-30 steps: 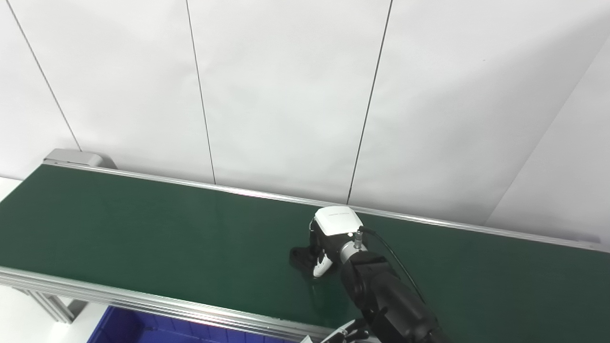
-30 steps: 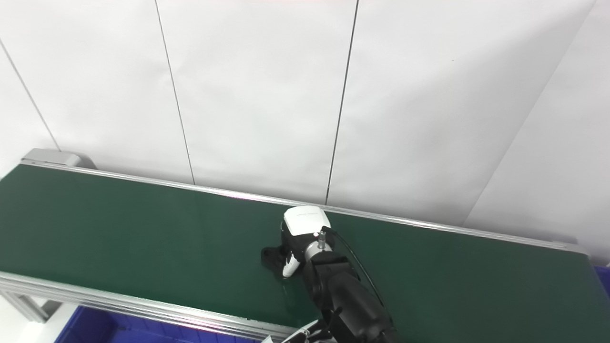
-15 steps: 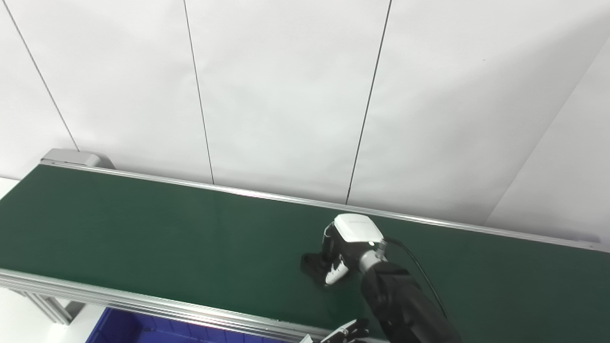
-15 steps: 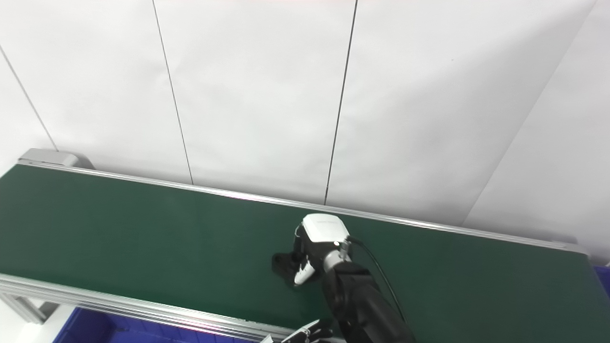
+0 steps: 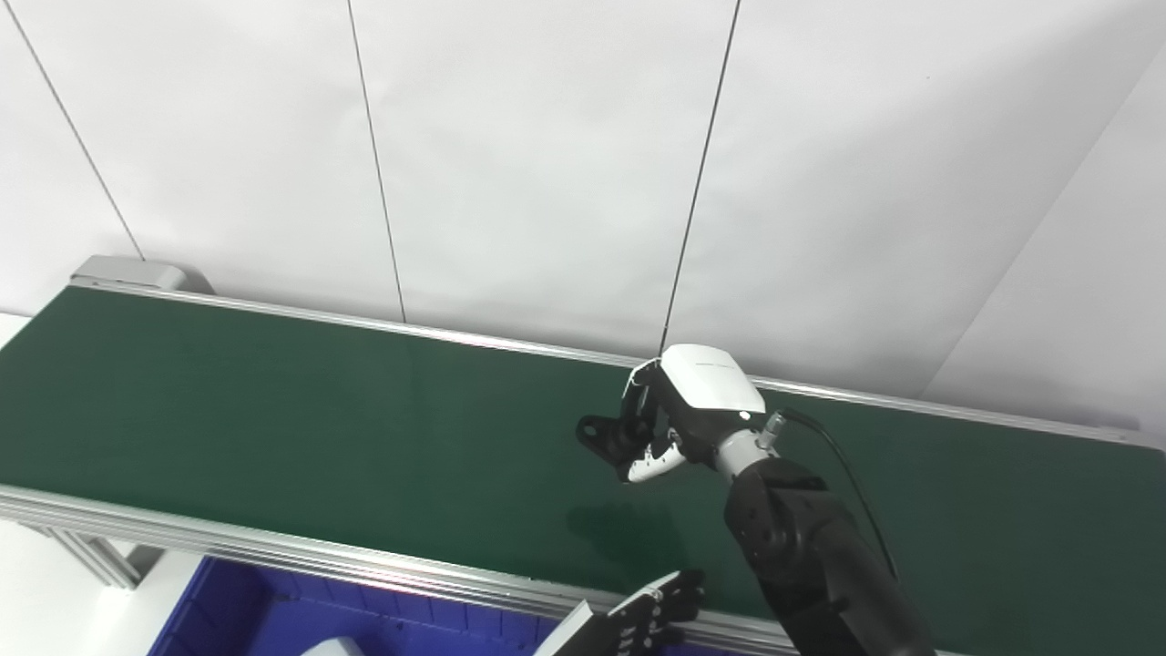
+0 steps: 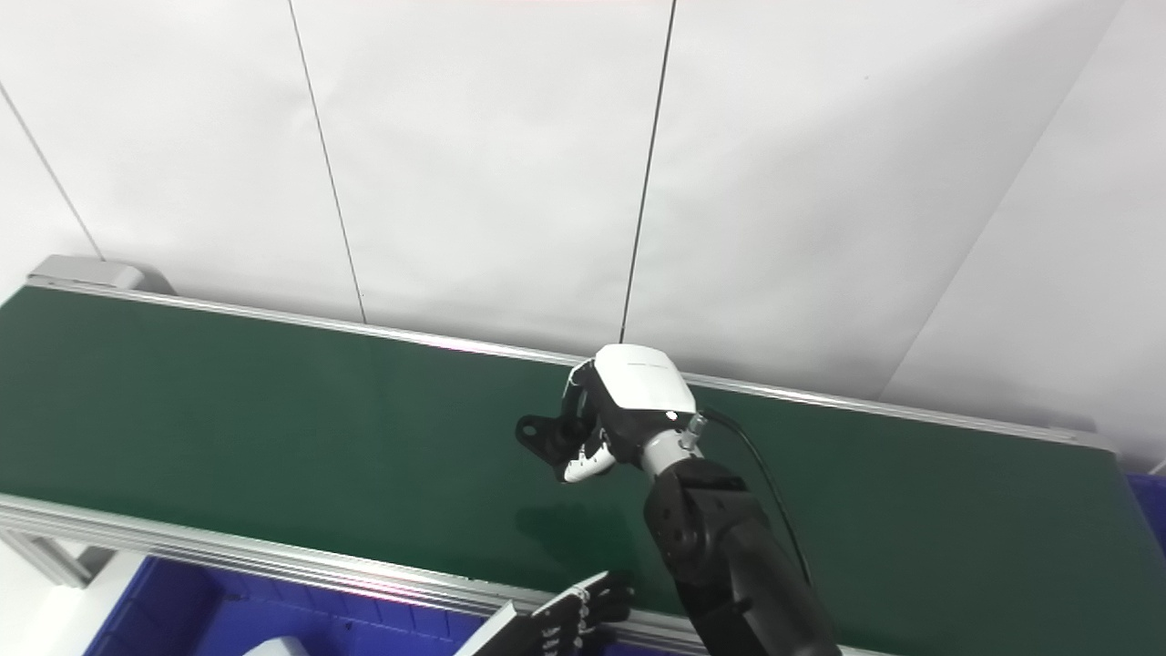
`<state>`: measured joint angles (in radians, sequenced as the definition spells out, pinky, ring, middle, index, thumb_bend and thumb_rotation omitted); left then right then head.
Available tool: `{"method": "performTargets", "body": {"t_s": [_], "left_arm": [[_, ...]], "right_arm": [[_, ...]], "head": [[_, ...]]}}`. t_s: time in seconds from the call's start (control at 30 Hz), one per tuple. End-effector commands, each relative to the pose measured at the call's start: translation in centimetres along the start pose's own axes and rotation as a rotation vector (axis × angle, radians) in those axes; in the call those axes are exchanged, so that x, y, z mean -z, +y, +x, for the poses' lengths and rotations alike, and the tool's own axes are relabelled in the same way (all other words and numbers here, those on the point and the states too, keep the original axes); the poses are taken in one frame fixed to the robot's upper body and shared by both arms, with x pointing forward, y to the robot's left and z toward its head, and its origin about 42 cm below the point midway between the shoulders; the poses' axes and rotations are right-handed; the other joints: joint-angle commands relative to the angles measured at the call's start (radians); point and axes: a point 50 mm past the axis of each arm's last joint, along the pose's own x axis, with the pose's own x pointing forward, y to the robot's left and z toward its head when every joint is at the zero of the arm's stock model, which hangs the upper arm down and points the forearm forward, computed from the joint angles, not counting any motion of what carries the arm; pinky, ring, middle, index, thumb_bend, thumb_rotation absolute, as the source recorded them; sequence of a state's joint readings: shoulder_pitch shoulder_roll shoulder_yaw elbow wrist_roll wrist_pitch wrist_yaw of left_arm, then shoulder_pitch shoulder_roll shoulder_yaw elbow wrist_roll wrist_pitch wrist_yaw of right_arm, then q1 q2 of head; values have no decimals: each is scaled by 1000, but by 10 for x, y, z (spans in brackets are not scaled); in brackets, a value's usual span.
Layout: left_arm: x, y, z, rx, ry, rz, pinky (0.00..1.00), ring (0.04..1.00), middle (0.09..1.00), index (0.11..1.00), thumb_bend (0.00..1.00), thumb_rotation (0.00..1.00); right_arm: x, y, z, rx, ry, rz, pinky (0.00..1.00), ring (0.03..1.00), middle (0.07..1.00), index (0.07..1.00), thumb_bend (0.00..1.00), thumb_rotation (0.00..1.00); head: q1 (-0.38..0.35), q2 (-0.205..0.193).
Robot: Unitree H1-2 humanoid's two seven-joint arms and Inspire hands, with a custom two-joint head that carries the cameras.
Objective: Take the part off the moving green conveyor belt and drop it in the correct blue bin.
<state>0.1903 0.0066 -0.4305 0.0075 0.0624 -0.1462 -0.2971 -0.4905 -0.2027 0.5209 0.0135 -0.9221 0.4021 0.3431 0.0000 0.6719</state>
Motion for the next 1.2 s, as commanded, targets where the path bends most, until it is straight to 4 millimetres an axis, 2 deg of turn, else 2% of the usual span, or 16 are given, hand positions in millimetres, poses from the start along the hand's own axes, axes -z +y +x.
{"method": "performTargets", "body": {"t_s": [0.0, 0.27, 0.43, 0.63, 0.77, 0.87, 1.0, 1.17], "left_arm": [[-14, 4, -1, 8, -55, 4, 887, 922, 934, 940, 740, 647], [-22, 21, -17, 3, -63, 19, 910, 920, 910, 932, 755, 674], [-28, 30, -25, -5, -52, 23, 907, 914, 888, 936, 764, 678], [-36, 47, -32, -34, -80, 15, 893, 908, 873, 929, 765, 669], [-41, 55, -34, -38, -85, 17, 891, 903, 870, 926, 762, 668], [-44, 60, -35, -41, -85, 17, 884, 902, 870, 921, 772, 671], [-47, 65, -35, -42, -86, 16, 892, 906, 871, 918, 774, 675], [-51, 70, -33, -46, -89, 15, 898, 915, 877, 922, 789, 687]], "right_arm": [[-4, -26, -5, 118, -23, -8, 181, 244, 471, 490, 523, 1], [1, -36, -35, 214, -27, 24, 183, 247, 471, 488, 523, 1], [8, -39, -58, 243, -29, 14, 138, 199, 470, 488, 524, 0], [35, -37, -105, 190, -20, -48, 132, 194, 470, 488, 523, 0], [51, -37, -135, 149, -1, -51, 134, 193, 469, 488, 523, 0], [62, -37, -158, 128, 23, -42, 162, 227, 470, 488, 523, 0], [65, -34, -176, 121, 45, -32, 157, 221, 470, 487, 522, 1], [53, -20, -205, 79, 92, 25, 172, 236, 470, 488, 522, 3]], "head": [[-15, 6], [-123, 30], [-160, 51], [-234, 96], [-253, 117], [-257, 122], [-276, 136], [-307, 152]]}}
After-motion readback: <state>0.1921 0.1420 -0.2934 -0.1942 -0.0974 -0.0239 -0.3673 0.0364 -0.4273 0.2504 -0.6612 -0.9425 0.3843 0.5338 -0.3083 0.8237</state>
